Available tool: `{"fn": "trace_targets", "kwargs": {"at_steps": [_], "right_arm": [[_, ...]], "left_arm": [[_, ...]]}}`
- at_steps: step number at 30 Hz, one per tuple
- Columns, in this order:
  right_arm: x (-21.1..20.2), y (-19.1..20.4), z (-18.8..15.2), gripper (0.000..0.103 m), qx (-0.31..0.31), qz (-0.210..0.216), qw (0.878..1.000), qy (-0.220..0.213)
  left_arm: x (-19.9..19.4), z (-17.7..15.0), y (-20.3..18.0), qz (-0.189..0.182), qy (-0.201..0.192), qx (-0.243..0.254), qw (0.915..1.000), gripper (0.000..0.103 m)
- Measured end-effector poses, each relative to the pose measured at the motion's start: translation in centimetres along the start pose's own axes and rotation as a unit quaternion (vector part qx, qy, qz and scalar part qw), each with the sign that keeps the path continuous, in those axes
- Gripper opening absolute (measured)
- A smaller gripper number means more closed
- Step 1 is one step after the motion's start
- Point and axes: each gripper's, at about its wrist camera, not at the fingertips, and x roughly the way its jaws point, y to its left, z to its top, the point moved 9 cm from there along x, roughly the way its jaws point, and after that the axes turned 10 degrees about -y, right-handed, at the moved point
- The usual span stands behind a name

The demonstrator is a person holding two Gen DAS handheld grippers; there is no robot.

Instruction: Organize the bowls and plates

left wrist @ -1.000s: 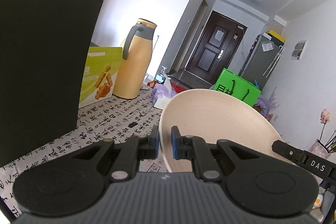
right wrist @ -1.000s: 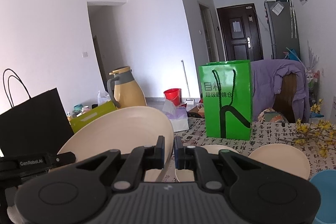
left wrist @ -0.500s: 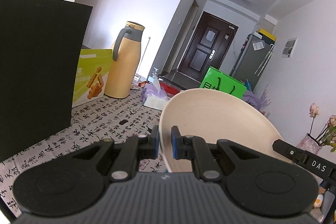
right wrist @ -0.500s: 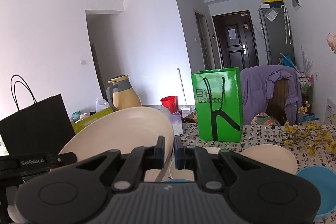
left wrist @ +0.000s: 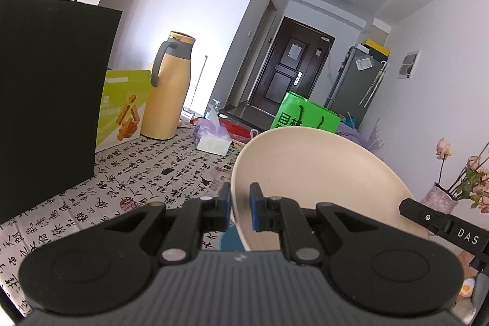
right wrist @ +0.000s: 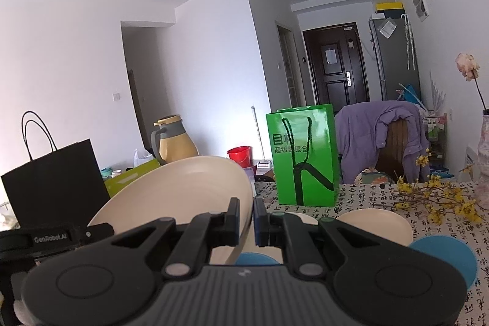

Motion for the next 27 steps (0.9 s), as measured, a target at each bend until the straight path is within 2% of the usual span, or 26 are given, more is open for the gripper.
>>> {"fn": "trace_targets", "kwargs": {"at_steps": [27], "right_arm": [[-7.7, -2.4, -1.1, 0.009, 0.002, -0.027, 0.999, -0.033]], "left_arm": [[-4.7, -3.1, -3.2, -0.046, 0.002, 0.023, 0.9987, 0.012]]}}
